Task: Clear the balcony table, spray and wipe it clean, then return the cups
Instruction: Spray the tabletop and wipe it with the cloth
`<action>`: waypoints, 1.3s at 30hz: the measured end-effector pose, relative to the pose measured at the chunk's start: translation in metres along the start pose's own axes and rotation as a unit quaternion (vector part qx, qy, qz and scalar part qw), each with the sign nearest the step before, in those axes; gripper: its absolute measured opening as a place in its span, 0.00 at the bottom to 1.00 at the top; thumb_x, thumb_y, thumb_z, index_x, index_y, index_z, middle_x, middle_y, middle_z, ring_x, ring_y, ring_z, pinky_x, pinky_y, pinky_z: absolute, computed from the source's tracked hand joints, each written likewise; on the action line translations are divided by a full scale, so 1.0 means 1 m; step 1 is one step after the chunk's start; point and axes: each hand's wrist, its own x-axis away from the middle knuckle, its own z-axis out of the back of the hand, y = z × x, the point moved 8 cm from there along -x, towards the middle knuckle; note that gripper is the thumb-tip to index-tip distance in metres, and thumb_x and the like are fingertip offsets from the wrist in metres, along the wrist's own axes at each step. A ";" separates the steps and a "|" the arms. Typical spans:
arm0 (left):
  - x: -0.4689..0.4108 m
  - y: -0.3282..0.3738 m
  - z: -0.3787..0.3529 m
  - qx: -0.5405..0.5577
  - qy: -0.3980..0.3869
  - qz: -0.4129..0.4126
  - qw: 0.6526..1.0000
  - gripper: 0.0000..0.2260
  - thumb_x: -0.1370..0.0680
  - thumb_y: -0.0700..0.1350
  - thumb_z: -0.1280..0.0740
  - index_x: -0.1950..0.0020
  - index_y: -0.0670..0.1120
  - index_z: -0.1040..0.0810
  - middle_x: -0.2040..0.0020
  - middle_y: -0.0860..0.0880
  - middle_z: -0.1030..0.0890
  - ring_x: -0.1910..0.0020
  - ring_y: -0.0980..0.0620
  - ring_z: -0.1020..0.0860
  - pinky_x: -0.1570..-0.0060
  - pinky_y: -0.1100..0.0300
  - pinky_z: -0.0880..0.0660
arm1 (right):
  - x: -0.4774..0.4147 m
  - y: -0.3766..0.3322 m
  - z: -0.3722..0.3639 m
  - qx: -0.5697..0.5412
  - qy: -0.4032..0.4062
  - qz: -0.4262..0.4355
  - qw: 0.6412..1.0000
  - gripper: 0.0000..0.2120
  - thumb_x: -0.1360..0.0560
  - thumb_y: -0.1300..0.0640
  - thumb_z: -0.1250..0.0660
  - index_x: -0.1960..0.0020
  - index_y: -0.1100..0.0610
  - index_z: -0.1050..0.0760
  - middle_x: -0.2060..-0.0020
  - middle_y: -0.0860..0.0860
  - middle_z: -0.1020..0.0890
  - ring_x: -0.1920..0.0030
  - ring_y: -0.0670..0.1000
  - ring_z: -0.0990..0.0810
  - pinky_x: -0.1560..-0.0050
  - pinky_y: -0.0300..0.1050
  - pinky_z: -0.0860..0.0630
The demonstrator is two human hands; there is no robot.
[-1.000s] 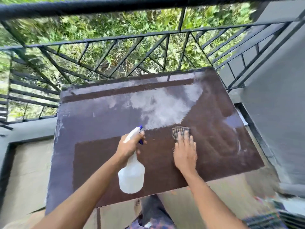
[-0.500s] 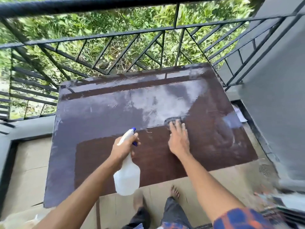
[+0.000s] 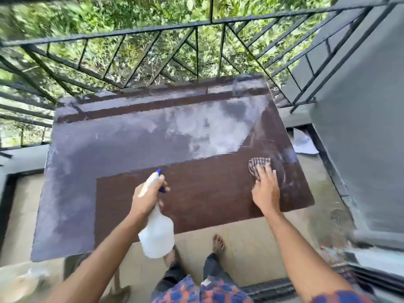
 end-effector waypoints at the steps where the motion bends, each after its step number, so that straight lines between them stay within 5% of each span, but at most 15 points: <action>1: 0.002 -0.002 0.000 0.006 0.009 -0.002 1.000 0.16 0.18 0.51 0.34 0.51 0.38 0.19 0.59 0.45 0.16 0.75 0.48 0.31 0.70 0.58 0.31 | -0.008 -0.006 0.000 0.002 0.006 -0.010 1.000 0.29 0.26 0.69 0.35 0.26 0.59 0.30 0.22 0.59 0.37 0.24 0.67 0.38 0.23 0.59 0.41; 4: 0.005 -0.007 0.002 0.028 0.032 -0.006 0.999 0.16 0.17 0.50 0.34 0.51 0.37 0.19 0.58 0.43 0.17 0.75 0.49 0.30 0.71 0.57 0.30 | -0.004 -0.059 -0.019 -0.008 -0.005 0.014 1.000 0.29 0.25 0.66 0.36 0.24 0.57 0.33 0.21 0.58 0.40 0.22 0.64 0.42 0.21 0.56 0.45; 10: 0.012 -0.013 0.007 0.005 0.062 -0.044 0.997 0.12 0.16 0.47 0.35 0.51 0.39 0.19 0.56 0.37 0.17 0.79 0.56 0.29 0.76 0.62 0.29 | 0.100 -0.179 -0.088 -0.037 -0.112 0.263 0.957 0.33 0.30 0.66 0.36 0.25 0.53 0.31 0.23 0.54 0.34 0.24 0.64 0.37 0.26 0.60 0.35; 14: 0.014 -0.020 0.006 0.016 0.059 -0.042 0.997 0.13 0.16 0.47 0.33 0.49 0.38 0.19 0.56 0.37 0.18 0.78 0.58 0.28 0.77 0.64 0.29 | 0.149 -0.152 -0.096 0.016 -0.156 0.373 0.914 0.37 0.35 0.64 0.33 0.26 0.52 0.31 0.24 0.55 0.31 0.26 0.64 0.32 0.27 0.58 0.33; 17: 0.015 -0.024 0.003 0.020 0.039 -0.034 0.998 0.12 0.16 0.48 0.33 0.50 0.39 0.19 0.56 0.38 0.18 0.77 0.58 0.27 0.76 0.63 0.29 | 0.140 -0.090 -0.063 0.057 -0.111 0.343 0.931 0.37 0.34 0.62 0.37 0.24 0.51 0.36 0.24 0.54 0.32 0.26 0.63 0.34 0.26 0.56 0.34; 21: 0.013 -0.025 0.000 0.023 0.023 -0.028 0.999 0.13 0.17 0.51 0.32 0.51 0.41 0.18 0.57 0.40 0.17 0.76 0.54 0.28 0.76 0.62 0.30 | 0.090 0.027 -0.002 0.021 -0.029 0.101 0.994 0.38 0.32 0.74 0.35 0.23 0.55 0.33 0.22 0.57 0.36 0.24 0.66 0.39 0.24 0.59 0.38; 27: 0.015 -0.019 -0.017 0.038 -0.017 -0.031 0.999 0.14 0.17 0.51 0.32 0.51 0.40 0.19 0.58 0.41 0.17 0.75 0.52 0.28 0.76 0.62 0.30 | 0.076 0.068 0.021 -0.005 0.035 -0.078 0.996 0.31 0.27 0.74 0.37 0.25 0.61 0.33 0.21 0.61 0.40 0.24 0.68 0.40 0.23 0.60 0.42; 30: 0.014 -0.016 -0.023 0.043 -0.032 -0.033 0.998 0.14 0.17 0.51 0.32 0.52 0.40 0.19 0.58 0.42 0.17 0.73 0.49 0.28 0.76 0.62 0.30 | 0.097 0.023 0.004 -0.031 0.035 -0.076 0.996 0.31 0.26 0.73 0.37 0.24 0.60 0.33 0.21 0.61 0.40 0.23 0.68 0.42 0.24 0.60 0.41; 39: 0.011 -0.012 -0.038 0.023 -0.079 -0.021 0.996 0.14 0.18 0.50 0.32 0.52 0.39 0.18 0.58 0.41 0.17 0.78 0.53 0.29 0.76 0.60 0.30 | 0.157 -0.107 -0.064 -0.030 -0.093 0.134 0.986 0.36 0.31 0.67 0.38 0.23 0.54 0.33 0.21 0.55 0.38 0.22 0.64 0.41 0.24 0.59 0.37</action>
